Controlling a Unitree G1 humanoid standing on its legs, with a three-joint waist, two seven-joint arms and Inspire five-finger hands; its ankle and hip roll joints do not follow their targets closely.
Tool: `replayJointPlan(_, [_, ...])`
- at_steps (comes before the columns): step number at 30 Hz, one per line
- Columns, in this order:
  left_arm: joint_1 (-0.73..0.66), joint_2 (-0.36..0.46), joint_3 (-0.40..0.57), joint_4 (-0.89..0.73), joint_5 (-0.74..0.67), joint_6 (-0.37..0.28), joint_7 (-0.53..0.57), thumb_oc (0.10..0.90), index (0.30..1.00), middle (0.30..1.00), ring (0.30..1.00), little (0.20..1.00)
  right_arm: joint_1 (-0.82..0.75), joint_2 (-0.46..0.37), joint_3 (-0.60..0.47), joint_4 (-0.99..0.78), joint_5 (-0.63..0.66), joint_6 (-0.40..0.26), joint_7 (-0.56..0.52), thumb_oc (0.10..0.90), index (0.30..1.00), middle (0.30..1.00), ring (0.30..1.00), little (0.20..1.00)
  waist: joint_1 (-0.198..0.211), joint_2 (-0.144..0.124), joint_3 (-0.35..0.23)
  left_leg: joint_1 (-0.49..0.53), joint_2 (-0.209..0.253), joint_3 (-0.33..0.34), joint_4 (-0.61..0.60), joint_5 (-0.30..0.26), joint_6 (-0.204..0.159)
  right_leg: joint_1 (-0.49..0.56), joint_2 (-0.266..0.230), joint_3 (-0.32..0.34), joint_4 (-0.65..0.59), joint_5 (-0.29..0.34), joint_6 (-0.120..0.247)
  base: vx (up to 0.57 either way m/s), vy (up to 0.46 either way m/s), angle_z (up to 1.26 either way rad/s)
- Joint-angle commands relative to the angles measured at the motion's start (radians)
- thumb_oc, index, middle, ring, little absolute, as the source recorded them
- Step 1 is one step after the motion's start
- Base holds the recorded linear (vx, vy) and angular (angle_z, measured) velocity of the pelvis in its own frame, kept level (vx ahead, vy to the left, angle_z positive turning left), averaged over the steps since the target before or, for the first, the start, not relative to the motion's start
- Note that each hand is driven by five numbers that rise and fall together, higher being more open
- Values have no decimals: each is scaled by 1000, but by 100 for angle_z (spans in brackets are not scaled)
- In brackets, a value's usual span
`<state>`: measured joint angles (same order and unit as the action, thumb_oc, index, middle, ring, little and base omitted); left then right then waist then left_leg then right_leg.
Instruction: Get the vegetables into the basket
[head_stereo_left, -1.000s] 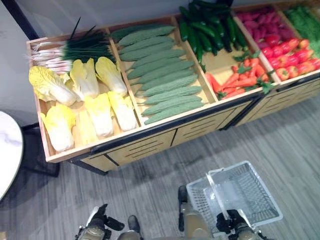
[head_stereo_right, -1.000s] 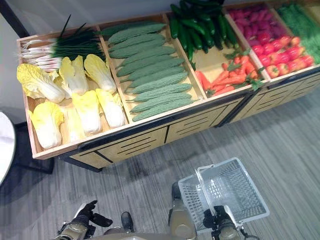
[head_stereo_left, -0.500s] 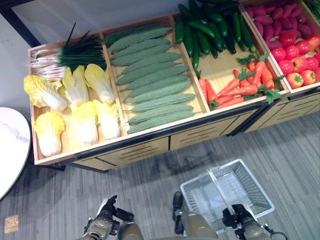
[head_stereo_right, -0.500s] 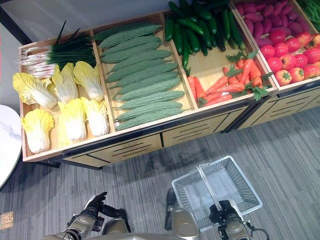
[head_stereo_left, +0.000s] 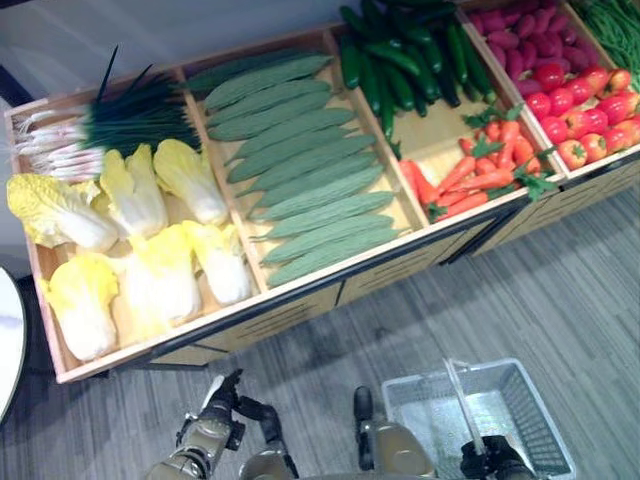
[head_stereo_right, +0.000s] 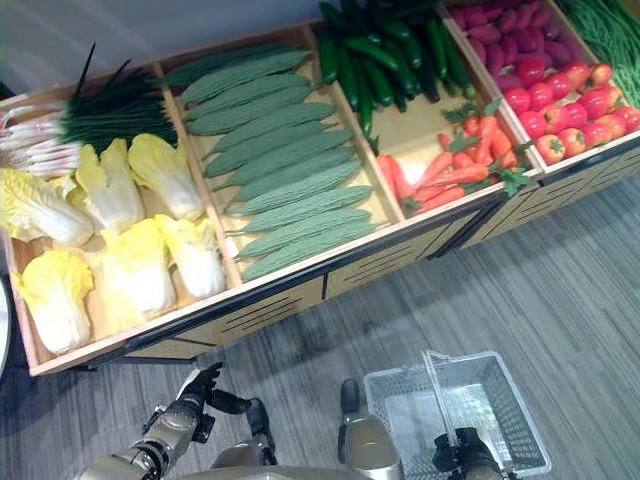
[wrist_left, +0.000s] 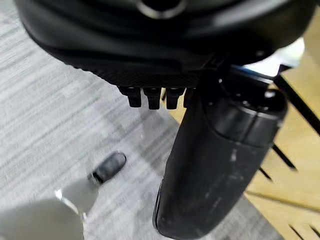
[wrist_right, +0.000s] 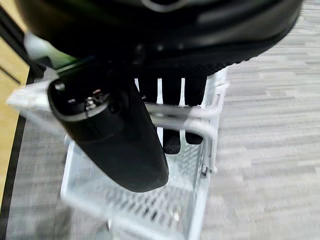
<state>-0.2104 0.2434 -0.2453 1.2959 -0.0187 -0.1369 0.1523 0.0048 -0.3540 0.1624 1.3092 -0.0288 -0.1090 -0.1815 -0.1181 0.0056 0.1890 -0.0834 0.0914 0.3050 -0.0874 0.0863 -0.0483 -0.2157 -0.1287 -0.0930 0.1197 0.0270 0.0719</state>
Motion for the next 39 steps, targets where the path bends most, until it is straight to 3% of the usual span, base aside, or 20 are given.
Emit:
replayJointPlan(1, [51,80,14,-6,6,-6,23,900,1000,1000,1000,1000,-3,19,30,-22,1,-14,-9,400,300,300,300,300,12,-64,-20,3,27,28,39,-12,-43,4,-92,79,-34,121,119,41,77,-37])
replayJointPlan(6, [73,91,87,17,-36,-4,51,900,1000,1000,1000,1000,10,34,37,-6,-13,-16,-7,400,300,300,300,300,31,-81,-44,37,25,49,8,-9,-45,21,-102,38,-59,136,129,44,10,-12])
replayJointPlan(10, [79,103,260,75,-176,-2,165,900,1000,1000,1000,1000,15,53,40,20,-24,-18,-25,400,300,300,300,300,50,-89,-65,27,44,40,0,9,-67,49,-99,-3,-125,120,126,-9,-73,6])
replayJointPlan(12, [82,110,295,91,-205,-2,184,900,1000,1000,1000,1000,14,53,41,20,-28,-18,-28,400,300,300,300,300,51,-89,-67,28,47,39,0,10,-69,54,-97,-5,-134,120,125,-2,-38,15])
replayJointPlan(15, [89,161,435,154,-274,5,281,900,1000,1000,1000,1000,20,53,55,14,-54,-19,-38,400,300,300,300,300,52,-88,-79,34,59,42,0,14,-81,72,-90,-10,-160,121,123,0,-55,3])
replayJointPlan(16, [98,223,514,186,-284,4,360,900,1000,1000,1000,1000,30,49,65,5,-67,-23,-40,400,300,300,300,300,52,-89,-88,41,66,50,0,15,-90,83,-88,-12,-173,121,124,1,-40,-3])
replayJointPlan(17, [98,223,514,186,-284,4,360,900,1000,1000,1000,1000,30,49,65,5,-67,-23,-40,400,300,300,300,300,51,-89,-89,40,66,50,0,15,-90,82,-88,-12,-173,122,124,0,-46,-4])
replayJointPlan(22, [69,381,586,214,-239,-9,490,900,1000,1000,1000,1000,33,29,98,1,-75,-48,-44,400,300,300,300,300,46,-75,-110,48,75,62,0,16,-105,98,-84,-18,-193,129,128,-10,-23,-7])
replayJointPlan(24, [68,381,587,214,-238,-8,491,900,1000,1000,1000,1000,32,30,99,2,-75,-48,-44,400,300,300,300,300,46,-76,-109,48,75,62,0,16,-105,98,-84,-19,-194,129,128,0,0,0])
replayJointPlan(27, [12,464,576,43,-220,-61,605,900,1000,1000,1000,1000,39,19,102,17,-84,-58,-56,400,300,300,300,300,46,-62,-116,52,72,58,0,14,-108,103,-90,-27,-197,138,138,-38,2,-1])
replayJointPlan(29, [5,464,561,-80,-202,-81,641,900,1000,1000,1000,1000,46,20,94,24,-87,-58,-58,400,300,300,300,300,45,-59,-122,50,69,56,0,13,-107,100,-93,-28,-198,141,141,-24,9,8])
replayJointPlan(30, [10,457,559,-213,-186,-93,665,900,1000,1000,1000,1000,52,21,82,28,-90,-55,-60,400,300,300,300,300,46,-58,-121,55,67,52,0,7,-106,106,-95,-31,-199,138,144,-16,3,10])
replayJointPlan(32, [46,353,564,-699,-88,-117,715,900,1000,1000,1000,1000,74,25,35,30,-100,-46,-65,400,300,300,300,300,50,-62,-124,52,64,36,0,3,-102,110,-102,-36,-200,137,145,-18,-16,13])
replayJointPlan(33, [49,350,566,-706,-85,-113,716,900,1000,1000,1000,1000,74,24,36,29,-100,-45,-65,400,300,300,300,300,49,-62,-125,49,64,37,0,8,-101,107,-102,-35,-201,141,144,-20,-23,13])
replayJointPlan(36, [74,268,533,-892,-42,-129,632,900,1000,1000,1000,1000,80,23,6,32,-94,-38,-56,400,300,300,300,300,50,-65,-124,47,62,26,0,6,-96,109,-104,-38,-200,142,140,-7,-6,3])
replayJointPlan(37, [77,227,477,-966,-80,-186,540,900,1000,1000,1000,1000,69,18,7,25,-95,-29,-45,400,300,300,300,300,45,-66,-121,51,61,27,0,6,-92,111,-107,-38,-201,146,139,0,0,0])
replayJointPlan(39, [73,215,447,-989,-125,-206,476,900,1000,1000,1000,1000,67,14,8,16,-97,-29,-42,400,300,300,300,300,44,-65,-120,54,60,31,0,5,-91,111,-107,-35,-201,147,140,-2,5,-2])
